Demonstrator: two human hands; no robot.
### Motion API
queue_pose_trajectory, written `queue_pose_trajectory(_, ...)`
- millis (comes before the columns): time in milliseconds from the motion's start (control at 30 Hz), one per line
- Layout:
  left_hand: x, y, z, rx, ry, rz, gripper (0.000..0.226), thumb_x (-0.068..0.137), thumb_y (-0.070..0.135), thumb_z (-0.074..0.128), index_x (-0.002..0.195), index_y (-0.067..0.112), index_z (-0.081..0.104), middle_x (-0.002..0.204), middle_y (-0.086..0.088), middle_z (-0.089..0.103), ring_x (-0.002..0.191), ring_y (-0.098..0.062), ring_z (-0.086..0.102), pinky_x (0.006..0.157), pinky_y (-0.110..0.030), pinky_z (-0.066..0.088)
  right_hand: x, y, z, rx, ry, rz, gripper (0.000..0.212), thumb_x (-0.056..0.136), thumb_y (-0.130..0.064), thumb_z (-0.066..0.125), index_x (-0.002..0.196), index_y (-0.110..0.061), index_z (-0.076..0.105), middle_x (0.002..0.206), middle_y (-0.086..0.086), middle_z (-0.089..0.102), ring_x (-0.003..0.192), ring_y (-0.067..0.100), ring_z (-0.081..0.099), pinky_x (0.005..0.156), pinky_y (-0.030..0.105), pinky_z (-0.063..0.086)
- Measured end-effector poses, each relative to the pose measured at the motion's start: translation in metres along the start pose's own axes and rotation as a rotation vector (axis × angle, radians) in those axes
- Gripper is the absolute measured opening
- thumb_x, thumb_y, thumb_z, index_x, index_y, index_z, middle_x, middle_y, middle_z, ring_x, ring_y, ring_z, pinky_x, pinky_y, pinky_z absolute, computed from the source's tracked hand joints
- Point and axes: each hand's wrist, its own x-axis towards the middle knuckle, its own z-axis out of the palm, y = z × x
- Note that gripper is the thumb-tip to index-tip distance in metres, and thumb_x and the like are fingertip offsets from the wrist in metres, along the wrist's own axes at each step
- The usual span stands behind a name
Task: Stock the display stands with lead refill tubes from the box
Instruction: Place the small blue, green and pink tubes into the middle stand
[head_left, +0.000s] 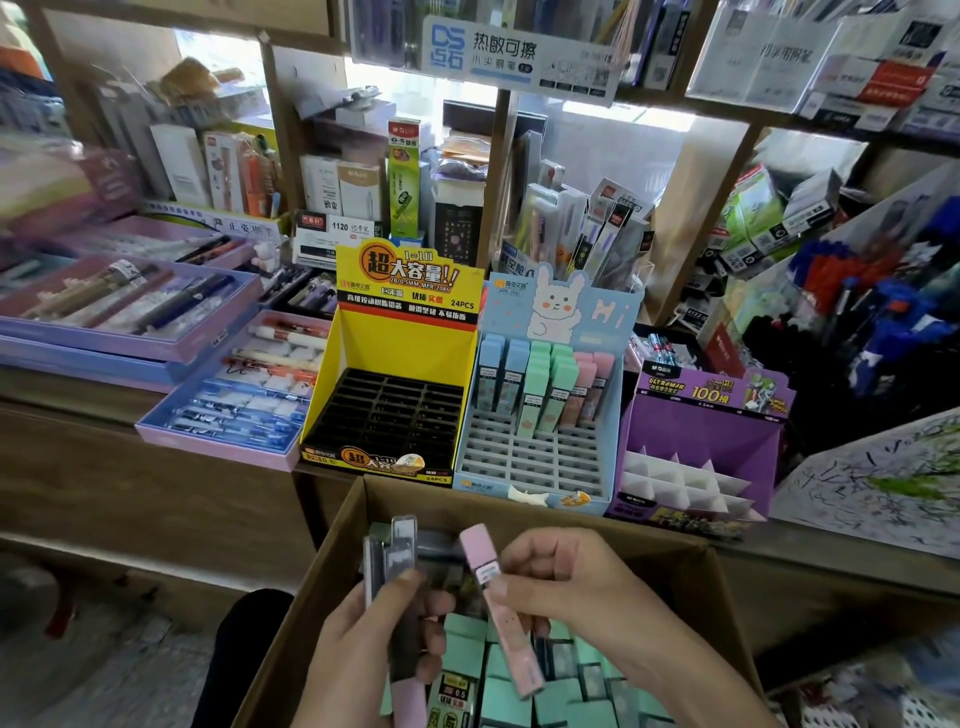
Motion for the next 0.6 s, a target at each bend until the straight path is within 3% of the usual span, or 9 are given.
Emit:
queue_pose_trajectory(67, 0.001, -0.005, -0.004, -0.074, -0.056, -0.049, 0.026, 0.103, 0.012, 0.046, 0.106, -0.011, 0.057, 0.066, -0.024, 0.059, 0.041, -0.028, 0.054, 0.033, -0.022, 0.041, -0.001, -0.002, -0.005, 0.022, 0.027, -0.051, 0.023, 0.08, -0.024, 0.084, 0.096, -0.011, 0.074, 0.087, 0.013, 0.078, 0.071, 0.02, 0.067, 0.061, 0.029, 0.048)
queue_pose_trajectory(133, 0.001, -0.005, -0.004, -0.112, -0.075, -0.056, 0.025, 0.101, 0.01, 0.049, 0.111, -0.01, 0.06, 0.076, -0.031, 0.061, 0.051, -0.03, 0.054, 0.041, -0.027, 0.043, -0.002, -0.006, -0.011, 0.031, 0.039, -0.116, 0.022, 0.086, -0.014, 0.08, 0.105, -0.009, 0.068, 0.092, 0.016, 0.078, 0.074, 0.025, 0.069, 0.063, 0.031, 0.051)
queue_pose_trajectory(333, 0.004, -0.003, 0.0, -0.03, -0.035, -0.034, 0.017, 0.095, 0.004, 0.059, 0.104, -0.008, 0.069, 0.069, -0.028, 0.069, 0.04, -0.028, 0.06, 0.036, -0.027, 0.047, -0.005, -0.029, -0.034, -0.064, 0.106, -0.299, 0.015, 0.095, -0.007, 0.071, 0.103, -0.016, 0.063, 0.093, 0.019, 0.077, 0.078, 0.037, 0.075, 0.068, 0.037, 0.062)
queue_pose_trajectory(433, 0.004, -0.002, 0.0, -0.046, -0.016, -0.032, 0.018, 0.095, 0.004, 0.06, 0.106, -0.008, 0.069, 0.072, -0.03, 0.069, 0.042, -0.029, 0.059, 0.038, -0.029, 0.047, -0.002, -0.043, -0.05, -0.158, 0.167, -0.317, 0.003, 0.102, -0.011, 0.061, 0.105, -0.01, 0.062, 0.091, 0.016, 0.078, 0.077, 0.035, 0.076, 0.067, 0.037, 0.064)
queue_pose_trajectory(600, 0.004, -0.001, 0.0, -0.056, -0.05, -0.039, 0.016, 0.094, 0.004, 0.06, 0.102, -0.004, 0.072, 0.074, -0.031, 0.069, 0.042, -0.029, 0.058, 0.037, -0.028, 0.047, -0.001, -0.07, -0.076, -0.343, 0.315, -0.422, 0.012, 0.101, -0.014, 0.062, 0.095, -0.008, 0.071, 0.083, 0.006, 0.076, 0.073, 0.021, 0.076, 0.064, 0.032, 0.063)
